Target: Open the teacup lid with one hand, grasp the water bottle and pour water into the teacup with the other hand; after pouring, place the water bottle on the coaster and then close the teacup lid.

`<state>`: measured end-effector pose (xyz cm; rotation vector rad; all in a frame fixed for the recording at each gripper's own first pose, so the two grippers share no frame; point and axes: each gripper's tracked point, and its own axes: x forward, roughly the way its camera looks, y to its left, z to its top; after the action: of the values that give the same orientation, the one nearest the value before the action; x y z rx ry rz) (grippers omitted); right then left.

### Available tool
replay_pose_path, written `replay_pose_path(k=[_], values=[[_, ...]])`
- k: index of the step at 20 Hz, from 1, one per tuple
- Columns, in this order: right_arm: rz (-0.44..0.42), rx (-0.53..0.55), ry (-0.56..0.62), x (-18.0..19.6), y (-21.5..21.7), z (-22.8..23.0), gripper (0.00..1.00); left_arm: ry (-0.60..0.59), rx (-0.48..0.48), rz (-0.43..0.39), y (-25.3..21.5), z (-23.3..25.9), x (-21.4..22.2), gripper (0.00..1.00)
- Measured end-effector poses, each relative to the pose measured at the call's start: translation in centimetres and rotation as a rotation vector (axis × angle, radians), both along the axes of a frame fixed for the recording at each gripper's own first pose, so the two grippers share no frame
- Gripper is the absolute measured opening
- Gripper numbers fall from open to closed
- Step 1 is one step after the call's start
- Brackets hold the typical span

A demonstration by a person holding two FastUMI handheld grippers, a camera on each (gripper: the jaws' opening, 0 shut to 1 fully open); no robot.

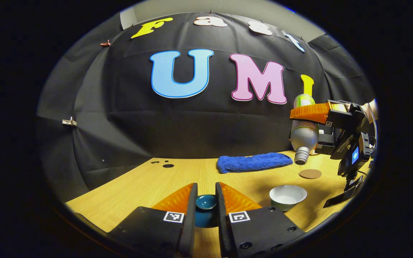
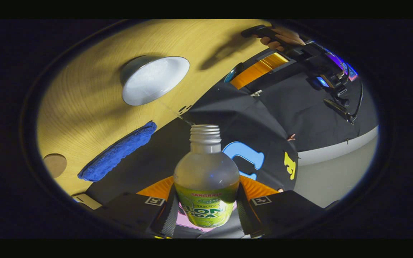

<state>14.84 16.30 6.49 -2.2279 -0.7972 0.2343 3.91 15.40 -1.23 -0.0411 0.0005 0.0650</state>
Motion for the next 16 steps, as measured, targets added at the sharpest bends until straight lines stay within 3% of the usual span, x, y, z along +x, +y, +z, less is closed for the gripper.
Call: replay_pose_path(k=[16], values=[[-0.014, 0.032, -0.019, -0.78, 0.46, 0.44, 0.71, -0.002, 0.000, -0.017, -0.16, -0.04, -0.05, 0.31]])
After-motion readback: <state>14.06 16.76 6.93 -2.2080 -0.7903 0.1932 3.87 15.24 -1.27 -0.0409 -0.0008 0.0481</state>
